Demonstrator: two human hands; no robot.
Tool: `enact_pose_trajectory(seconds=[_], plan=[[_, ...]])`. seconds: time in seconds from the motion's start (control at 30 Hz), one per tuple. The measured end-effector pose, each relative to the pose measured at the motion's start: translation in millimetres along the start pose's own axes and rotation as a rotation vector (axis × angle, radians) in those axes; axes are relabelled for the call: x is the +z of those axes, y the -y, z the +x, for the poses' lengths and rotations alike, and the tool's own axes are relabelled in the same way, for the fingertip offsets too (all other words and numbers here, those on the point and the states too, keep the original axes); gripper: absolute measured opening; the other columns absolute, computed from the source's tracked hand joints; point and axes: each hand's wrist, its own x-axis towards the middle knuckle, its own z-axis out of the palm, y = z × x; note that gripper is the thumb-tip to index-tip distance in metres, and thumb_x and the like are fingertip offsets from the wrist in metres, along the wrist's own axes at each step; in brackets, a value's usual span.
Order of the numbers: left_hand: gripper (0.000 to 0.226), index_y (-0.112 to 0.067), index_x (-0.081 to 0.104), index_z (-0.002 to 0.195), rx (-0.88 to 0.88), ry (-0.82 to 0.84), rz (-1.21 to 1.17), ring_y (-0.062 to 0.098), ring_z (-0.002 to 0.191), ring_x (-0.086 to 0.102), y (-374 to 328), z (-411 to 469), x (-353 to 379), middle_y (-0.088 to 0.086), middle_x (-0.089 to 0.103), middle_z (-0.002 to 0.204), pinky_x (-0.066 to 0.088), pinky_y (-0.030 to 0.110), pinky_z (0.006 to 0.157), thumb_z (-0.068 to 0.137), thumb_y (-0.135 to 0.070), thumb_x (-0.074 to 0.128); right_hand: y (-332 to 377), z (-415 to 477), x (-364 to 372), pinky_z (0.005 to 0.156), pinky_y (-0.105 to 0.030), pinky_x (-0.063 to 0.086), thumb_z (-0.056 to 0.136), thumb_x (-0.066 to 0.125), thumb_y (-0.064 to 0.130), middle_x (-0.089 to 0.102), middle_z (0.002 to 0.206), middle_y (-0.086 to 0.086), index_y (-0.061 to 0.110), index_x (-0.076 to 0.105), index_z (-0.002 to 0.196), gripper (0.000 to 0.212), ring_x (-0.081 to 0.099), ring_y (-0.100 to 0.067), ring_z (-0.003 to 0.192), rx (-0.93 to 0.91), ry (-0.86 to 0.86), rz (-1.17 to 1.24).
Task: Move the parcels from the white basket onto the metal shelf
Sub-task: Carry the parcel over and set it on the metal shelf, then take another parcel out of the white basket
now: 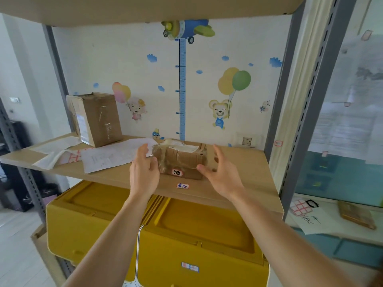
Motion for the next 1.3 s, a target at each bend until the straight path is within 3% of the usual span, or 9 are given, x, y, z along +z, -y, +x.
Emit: enact_pose_trajectory(seconds=[0.1,0.23,0.3,0.4,0.63,0.83,1.0,1.1,1.3], plan=[[0.04,-0.012,0.053,0.144,0.302,-0.06,-0.075,0.021,0.131,0.061,-22.0,-45.3,-2.2,0.005,0.065,0.14,0.051,0.05,0.107,0.104,-0.014,0.054,5.2,-41.0,-35.8,0.116,-0.046,0.034,0.085,0.063,0.062,0.032,0.164,0.009,0.034,0.019,0.159,0.09,0.042,-0.02,0.145,-0.131,-0.072,0.035],[0.045,-0.01,0.055,0.144,0.546,0.171,-0.246,0.011,0.134,0.058,-78.2,-107.2,18.5,-0.004,0.063,0.142,0.053,0.047,0.104,0.102,-0.028,0.05,-5.8,-109.9,-104.2,0.11,-0.048,0.043,0.079,0.058,0.074,0.03,0.161,0.027,0.045,0.023,0.156,0.089,0.047,-0.001,0.135,-0.204,-0.158,0.079],[0.049,-0.008,0.052,0.146,0.64,0.293,-0.331,0.011,0.139,0.054,-115.9,-139.8,39.6,-0.003,0.061,0.147,0.049,0.043,0.11,0.102,-0.028,0.047,-21.0,-142.0,-143.6,0.11,-0.045,0.045,0.08,0.063,0.067,0.036,0.156,0.033,0.041,0.029,0.155,0.087,0.042,0.008,0.137,-0.23,-0.232,0.118],[0.049,-0.007,0.049,0.147,0.736,0.442,-0.46,0.01,0.143,0.05,-170.0,-189.4,87.2,-0.003,0.057,0.151,0.045,0.043,0.113,0.101,-0.024,0.047,-54.3,-190.4,-208.3,0.111,-0.047,0.044,0.087,0.07,0.048,0.04,0.158,0.024,0.034,0.034,0.154,0.077,0.041,0.003,0.142,-0.229,-0.359,0.11],[0.049,-0.019,0.047,0.15,0.781,0.687,-0.743,0.015,0.145,0.049,-301.3,-325.0,241.9,-0.008,0.054,0.154,0.045,0.047,0.113,0.105,-0.038,0.045,-146.9,-310.5,-395.2,0.112,-0.041,0.043,0.084,0.067,0.058,0.044,0.157,0.017,0.02,0.038,0.154,0.085,0.04,-0.004,0.145,-0.117,-0.614,-0.07],[0.052,-0.024,0.047,0.15,0.81,0.943,-0.954,0.017,0.148,0.046,-423.6,-468.6,367.7,-0.002,0.051,0.157,0.041,0.047,0.116,0.104,-0.047,0.046,-214.2,-431.7,-548.6,0.112,-0.035,0.042,0.078,0.072,0.057,0.045,0.156,0.019,0.031,0.039,0.153,0.085,0.04,0.001,0.144,0.079,-0.767,-0.238],[0.046,-0.044,0.047,0.148,0.703,1.093,-1.026,0.011,0.147,0.046,-496.4,-553.7,444.4,-0.011,0.052,0.156,0.04,0.053,0.117,0.102,-0.045,0.049,-255.6,-489.4,-640.5,0.104,-0.044,0.05,0.075,0.077,0.052,0.049,0.142,0.04,0.046,0.042,0.147,0.08,0.057,0.017,0.096,0.22,-0.904,-0.311],[0.049,-0.048,0.048,0.144,0.666,1.169,-1.039,0.008,0.145,0.048,-529.8,-587.0,489.9,-0.016,0.053,0.155,0.04,0.048,0.119,0.097,-0.06,0.049,-289.2,-500.8,-683.2,0.102,-0.046,0.052,0.076,0.075,0.055,0.055,0.143,0.028,0.038,0.044,0.148,0.08,0.055,-0.001,0.131,0.231,-0.956,-0.298],[0.048,-0.042,0.045,0.147,0.681,1.254,-0.983,-0.001,0.145,0.045,-572.3,-634.5,606.2,-0.013,0.051,0.157,0.04,0.031,0.116,0.1,-0.048,0.049,-389.3,-495.1,-750.5,0.099,-0.015,0.045,0.075,0.071,0.054,0.055,0.142,0.028,0.045,0.043,0.141,0.073,0.048,0.01,0.133,0.278,-0.967,-0.301]])
